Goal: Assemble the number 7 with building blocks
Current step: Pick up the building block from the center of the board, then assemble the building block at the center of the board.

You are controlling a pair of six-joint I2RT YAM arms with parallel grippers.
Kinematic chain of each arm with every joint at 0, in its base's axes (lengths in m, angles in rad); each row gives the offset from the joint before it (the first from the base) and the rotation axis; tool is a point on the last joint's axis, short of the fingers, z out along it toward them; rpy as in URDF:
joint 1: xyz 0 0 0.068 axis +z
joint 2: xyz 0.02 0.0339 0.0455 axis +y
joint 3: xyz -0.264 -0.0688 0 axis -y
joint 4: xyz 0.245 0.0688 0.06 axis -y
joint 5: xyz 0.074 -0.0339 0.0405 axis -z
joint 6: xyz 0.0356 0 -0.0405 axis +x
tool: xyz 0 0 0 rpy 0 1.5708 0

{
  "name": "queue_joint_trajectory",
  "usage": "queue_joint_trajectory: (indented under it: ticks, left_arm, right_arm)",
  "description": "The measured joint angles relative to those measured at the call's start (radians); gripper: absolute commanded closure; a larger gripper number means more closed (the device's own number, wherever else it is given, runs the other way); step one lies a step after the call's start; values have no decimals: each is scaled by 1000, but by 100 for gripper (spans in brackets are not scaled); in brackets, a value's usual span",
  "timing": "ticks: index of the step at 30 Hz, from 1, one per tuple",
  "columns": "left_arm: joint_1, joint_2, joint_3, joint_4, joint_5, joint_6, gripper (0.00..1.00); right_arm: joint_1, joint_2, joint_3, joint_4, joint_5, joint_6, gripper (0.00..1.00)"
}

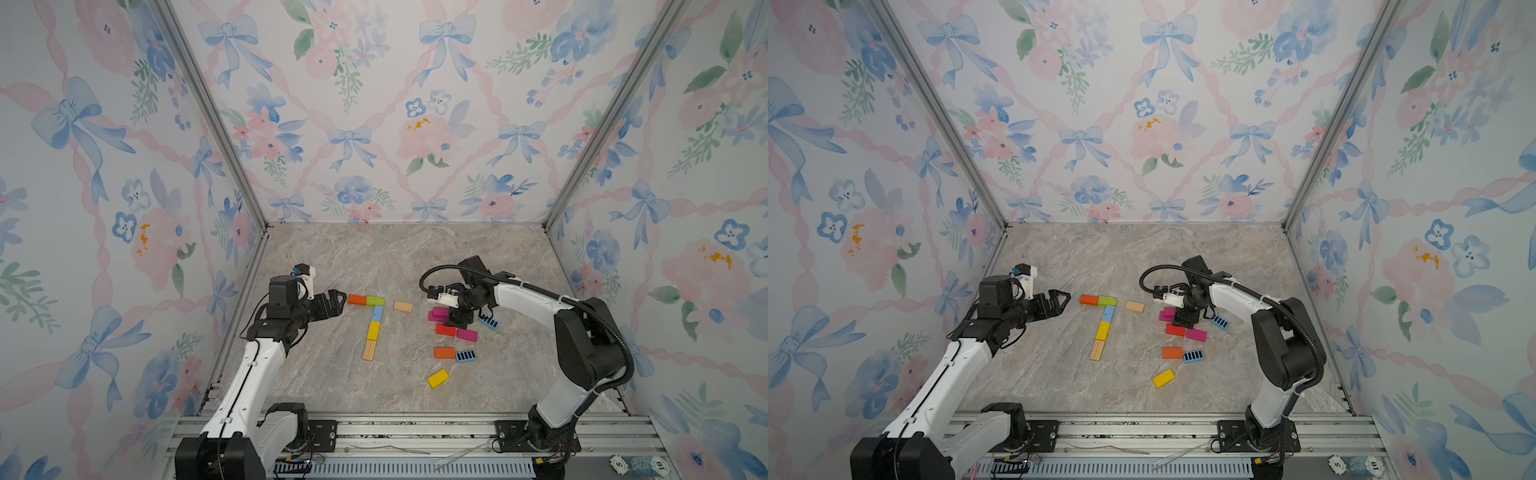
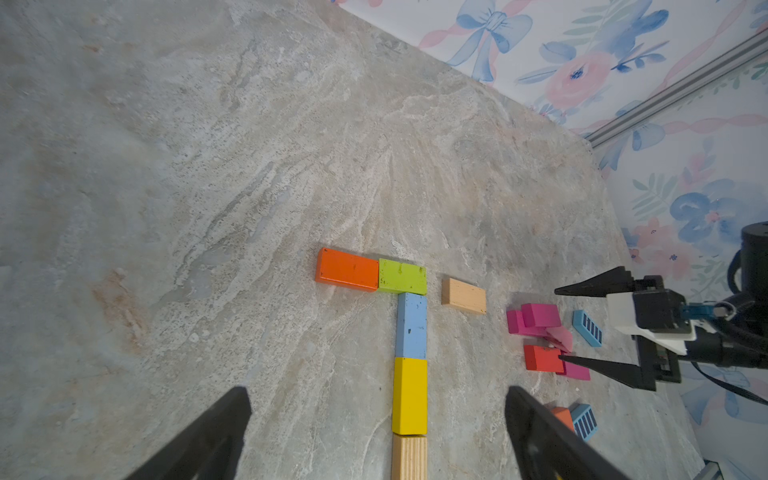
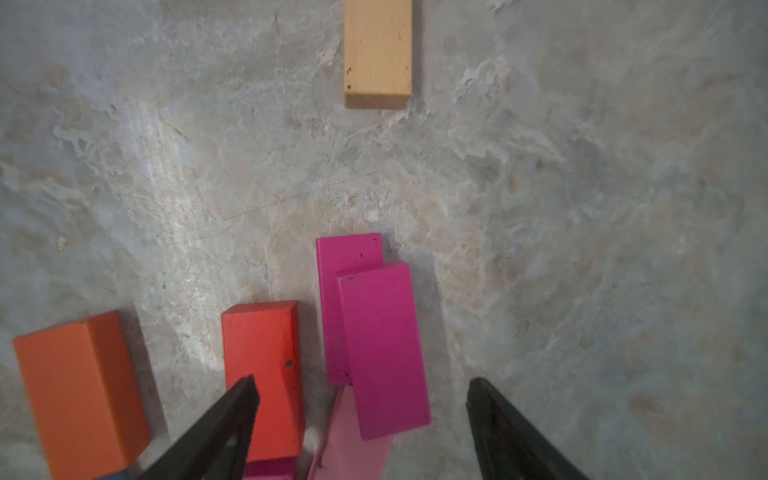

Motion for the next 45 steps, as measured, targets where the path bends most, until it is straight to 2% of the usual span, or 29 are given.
queue_joint_trajectory:
  ticks: [3, 16, 32, 39, 45]
  left_arm:
    - [0, 0, 0, 0, 0, 0, 2]
    - [0, 0, 0, 6, 0, 0, 2]
    - [0, 0, -1, 6, 0, 0, 2]
    - [0, 0, -2, 6, 0, 0, 2]
    - [0, 0, -2, 6, 0, 0, 2]
  right_arm:
    - [5, 27, 9, 2, 14, -16, 20]
    - [5, 77, 63, -5, 29, -31, 38]
    - [3, 80, 71, -27, -8, -17, 72]
    - [33, 2, 62, 48, -31, 72, 74]
    - [160, -6, 57, 195, -83, 203, 74]
